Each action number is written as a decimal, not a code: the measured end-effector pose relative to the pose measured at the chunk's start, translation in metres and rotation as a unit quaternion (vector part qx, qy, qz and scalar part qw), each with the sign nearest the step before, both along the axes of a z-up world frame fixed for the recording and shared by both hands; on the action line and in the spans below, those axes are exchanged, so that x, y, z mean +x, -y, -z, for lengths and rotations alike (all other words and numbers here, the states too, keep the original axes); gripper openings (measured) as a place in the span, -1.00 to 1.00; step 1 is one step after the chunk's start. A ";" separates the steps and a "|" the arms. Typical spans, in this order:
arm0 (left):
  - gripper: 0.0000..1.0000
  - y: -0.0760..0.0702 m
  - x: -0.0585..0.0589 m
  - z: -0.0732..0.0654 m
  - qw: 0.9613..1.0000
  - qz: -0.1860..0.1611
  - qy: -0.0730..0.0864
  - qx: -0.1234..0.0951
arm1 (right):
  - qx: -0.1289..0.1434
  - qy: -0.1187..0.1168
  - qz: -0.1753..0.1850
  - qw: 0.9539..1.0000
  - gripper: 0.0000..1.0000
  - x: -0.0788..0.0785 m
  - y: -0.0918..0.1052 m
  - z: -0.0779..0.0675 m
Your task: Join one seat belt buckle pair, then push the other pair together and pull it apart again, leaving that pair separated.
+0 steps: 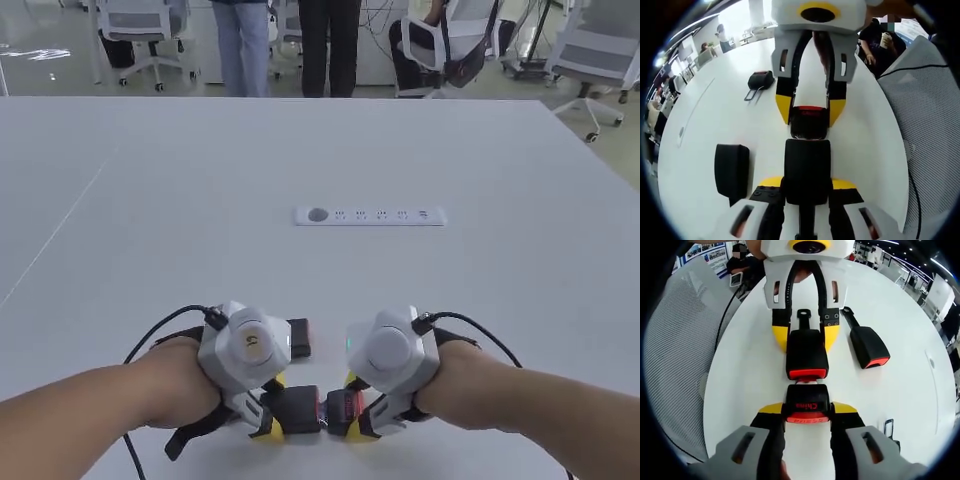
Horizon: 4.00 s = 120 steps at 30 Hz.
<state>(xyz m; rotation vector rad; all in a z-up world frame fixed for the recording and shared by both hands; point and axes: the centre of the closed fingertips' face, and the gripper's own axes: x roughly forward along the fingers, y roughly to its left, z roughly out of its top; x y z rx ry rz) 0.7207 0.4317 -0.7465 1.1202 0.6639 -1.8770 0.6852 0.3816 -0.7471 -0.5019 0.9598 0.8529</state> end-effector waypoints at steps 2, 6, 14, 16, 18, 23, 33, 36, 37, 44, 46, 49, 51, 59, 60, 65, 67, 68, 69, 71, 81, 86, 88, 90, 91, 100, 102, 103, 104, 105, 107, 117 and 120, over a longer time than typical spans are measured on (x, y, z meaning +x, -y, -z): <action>-0.31 -0.001 0.001 0.000 1.000 -0.001 0.000 0.002 | 0.003 -0.001 0.004 1.000 -0.34 0.000 0.000 0.000; -0.18 -0.003 -0.002 -0.001 1.000 -0.005 -0.011 0.000 | -0.006 0.002 0.004 1.000 -0.33 0.001 -0.003 -0.001; -0.10 0.005 0.000 -0.022 0.999 -0.024 -0.022 -0.031 | 0.013 0.005 0.011 1.000 -0.23 -0.001 -0.004 -0.007; -0.10 0.008 0.002 -0.027 0.999 -0.027 -0.023 -0.039 | 0.020 0.011 0.012 1.000 -0.24 0.001 -0.005 -0.015; -0.10 0.012 0.004 -0.035 0.998 -0.033 -0.029 -0.052 | 0.026 0.013 0.017 0.999 -0.24 0.003 -0.004 -0.021; -0.09 0.021 0.014 -0.051 0.995 -0.055 -0.034 -0.078 | 0.056 0.022 0.034 0.998 -0.25 0.009 -0.001 -0.042; -0.05 0.030 0.052 -0.054 0.990 -0.092 -0.024 -0.102 | 0.043 0.048 0.071 0.995 -0.28 0.027 0.045 -0.049; -0.06 0.032 0.061 -0.051 0.989 -0.108 -0.030 -0.096 | 0.036 0.050 0.081 0.995 -0.28 0.029 0.063 -0.047; -0.06 0.033 0.066 -0.049 0.989 -0.105 -0.021 -0.097 | 0.026 0.055 0.089 0.994 -0.29 0.031 0.073 -0.046; -0.07 0.045 0.084 -0.045 0.990 -0.101 -0.017 -0.093 | -0.002 0.056 0.115 0.992 -0.27 0.033 0.121 -0.039; -0.11 0.048 0.085 -0.040 0.992 -0.094 -0.019 -0.086 | -0.012 0.051 0.116 0.992 -0.26 0.030 0.130 -0.035; -0.16 0.048 0.085 -0.029 0.995 -0.067 -0.013 -0.074 | -0.018 0.046 0.118 0.992 -0.25 0.027 0.139 -0.030; -0.15 0.049 0.087 -0.023 0.996 -0.063 -0.009 -0.069 | -0.030 0.043 0.113 0.992 -0.23 0.027 0.145 -0.023; -0.17 0.051 0.090 -0.011 0.997 -0.053 -0.011 -0.051 | -0.027 0.023 0.112 0.993 -0.26 0.031 0.153 -0.004; -0.18 0.052 0.088 -0.011 0.998 -0.048 -0.010 -0.050 | -0.021 0.020 0.112 0.993 -0.27 0.031 0.153 -0.003; -0.27 0.056 0.087 -0.006 0.998 -0.035 -0.009 -0.045 | -0.020 0.010 0.100 0.995 -0.32 0.033 0.153 0.001; -0.31 0.057 0.090 -0.003 0.999 -0.029 0.002 -0.043 | -0.007 0.001 0.103 0.995 -0.32 0.033 0.153 0.002; -0.31 0.057 0.088 -0.001 0.999 -0.026 0.001 -0.043 | -0.003 0.001 0.101 0.995 -0.33 0.034 0.153 0.002; -0.31 0.056 0.089 0.000 0.999 -0.020 0.004 -0.039 | 0.000 0.000 0.099 0.995 -0.33 0.033 0.153 0.002; -0.31 0.056 0.089 -0.002 0.999 -0.025 -0.002 -0.042 | 0.006 -0.002 0.093 0.996 -0.33 0.033 0.153 0.002; -0.33 0.056 0.087 -0.002 0.999 -0.012 -0.001 -0.045 | -0.001 -0.011 0.060 0.998 -0.34 0.031 0.151 0.003; -0.33 0.055 0.086 -0.002 0.999 -0.016 0.000 -0.044 | 0.003 -0.008 0.073 0.997 -0.34 0.033 0.142 0.002; -0.33 0.056 0.085 -0.003 0.999 -0.017 -0.001 -0.045 | 0.004 -0.005 0.071 0.997 -0.34 0.035 0.137 0.001; -0.33 0.056 0.085 -0.003 0.999 -0.019 0.000 -0.045 | 0.005 -0.003 0.066 0.998 -0.34 0.037 0.129 0.001; -0.33 0.056 0.085 -0.003 0.999 -0.019 0.000 -0.045 | 0.004 -0.002 0.064 0.998 -0.34 0.038 0.127 0.001; -0.33 0.055 0.085 -0.002 0.999 -0.021 0.001 -0.042 | 0.011 0.010 0.053 0.998 -0.34 0.058 0.095 0.000; -0.33 0.055 0.085 -0.002 0.999 -0.021 0.001 -0.042 | 0.009 0.012 0.051 0.999 -0.34 0.062 0.088 0.000; -0.33 0.055 0.085 -0.002 0.999 -0.021 0.001 -0.042 | 0.004 0.016 0.047 0.999 -0.34 0.065 0.085 0.000; -0.33 0.055 0.085 -0.002 0.999 -0.021 0.002 -0.042 | 0.003 0.017 0.045 0.999 -0.34 0.066 0.083 0.000; -0.33 0.055 0.085 -0.002 0.999 -0.021 0.002 -0.042 | 0.002 0.018 0.043 0.999 -0.34 0.068 0.081 0.000; -0.33 0.055 0.085 -0.002 0.999 -0.022 0.001 -0.041 | 0.000 0.020 0.039 0.999 -0.34 0.070 0.077 0.000; -0.33 0.055 0.086 -0.002 0.999 -0.019 0.000 -0.039 | -0.012 0.032 0.026 0.999 -0.34 0.076 0.069 -0.001; -0.33 0.055 0.086 -0.002 0.999 -0.019 0.000 -0.039 | -0.009 0.034 0.025 0.999 -0.34 0.079 0.068 -0.001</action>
